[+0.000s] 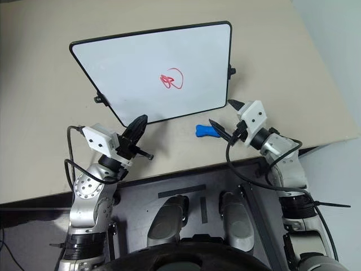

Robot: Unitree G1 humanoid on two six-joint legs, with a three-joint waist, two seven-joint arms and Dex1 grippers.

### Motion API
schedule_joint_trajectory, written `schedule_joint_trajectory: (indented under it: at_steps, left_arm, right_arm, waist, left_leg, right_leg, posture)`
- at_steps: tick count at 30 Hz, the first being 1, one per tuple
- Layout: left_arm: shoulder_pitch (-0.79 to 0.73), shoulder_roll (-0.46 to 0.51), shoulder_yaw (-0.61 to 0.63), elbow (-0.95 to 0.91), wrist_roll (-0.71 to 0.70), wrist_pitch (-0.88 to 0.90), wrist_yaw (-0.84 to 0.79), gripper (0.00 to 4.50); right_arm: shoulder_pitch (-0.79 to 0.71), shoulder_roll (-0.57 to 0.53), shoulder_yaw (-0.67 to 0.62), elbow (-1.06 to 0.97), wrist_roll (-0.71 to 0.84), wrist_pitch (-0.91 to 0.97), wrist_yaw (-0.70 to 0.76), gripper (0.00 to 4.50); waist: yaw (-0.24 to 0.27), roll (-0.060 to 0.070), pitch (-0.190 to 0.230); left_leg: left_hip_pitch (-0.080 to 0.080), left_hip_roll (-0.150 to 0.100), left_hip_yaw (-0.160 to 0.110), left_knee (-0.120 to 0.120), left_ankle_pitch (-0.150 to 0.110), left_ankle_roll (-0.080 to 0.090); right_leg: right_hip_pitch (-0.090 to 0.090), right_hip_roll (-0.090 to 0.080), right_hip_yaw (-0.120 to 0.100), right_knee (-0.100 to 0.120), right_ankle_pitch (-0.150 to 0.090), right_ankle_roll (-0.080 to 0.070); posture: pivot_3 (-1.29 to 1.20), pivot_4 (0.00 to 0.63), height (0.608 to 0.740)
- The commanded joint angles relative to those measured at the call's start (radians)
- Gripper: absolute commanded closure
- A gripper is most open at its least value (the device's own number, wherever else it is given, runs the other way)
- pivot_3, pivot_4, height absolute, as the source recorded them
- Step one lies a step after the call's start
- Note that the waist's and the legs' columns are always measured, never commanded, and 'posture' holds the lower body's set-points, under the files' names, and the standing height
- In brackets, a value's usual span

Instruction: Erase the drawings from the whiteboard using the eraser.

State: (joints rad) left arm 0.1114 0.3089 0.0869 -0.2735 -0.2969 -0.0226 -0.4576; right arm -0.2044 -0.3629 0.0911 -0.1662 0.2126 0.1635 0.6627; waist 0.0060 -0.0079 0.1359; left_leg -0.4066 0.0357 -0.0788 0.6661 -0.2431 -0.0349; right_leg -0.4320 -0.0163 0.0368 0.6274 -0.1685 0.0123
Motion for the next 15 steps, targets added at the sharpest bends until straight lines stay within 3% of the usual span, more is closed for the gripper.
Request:
schedule_joint_trajectory:
  at_steps: [1,15]
  left_arm:
    - [-0.015,0.013,0.017,-0.044,-0.017,0.002,-0.010,4.50]
    - [0.011,-0.001,0.013,-0.061,-0.005,-0.005,-0.003,4.50]
  right_arm:
    - [0.010,0.005,-0.007,-0.055,0.017,0.001,-0.009,0.25]
    - [0.021,-0.044,0.017,-0.100,0.015,0.040,0.042,0.25]
  waist:
    - [0.000,0.000,0.000]
    - [0.000,0.000,0.000]
  left_leg:
    - [0.000,0.000,0.000,0.000,0.000,0.000]
    - [0.001,0.000,0.000,0.000,0.000,0.000]
  right_leg:
    - [0.000,0.000,0.000,0.000,0.000,0.000]
    - [0.001,0.000,0.000,0.000,-0.001,0.001]
  posture:
    - [0.00,0.150,0.740]
    - [0.00,0.150,0.740]
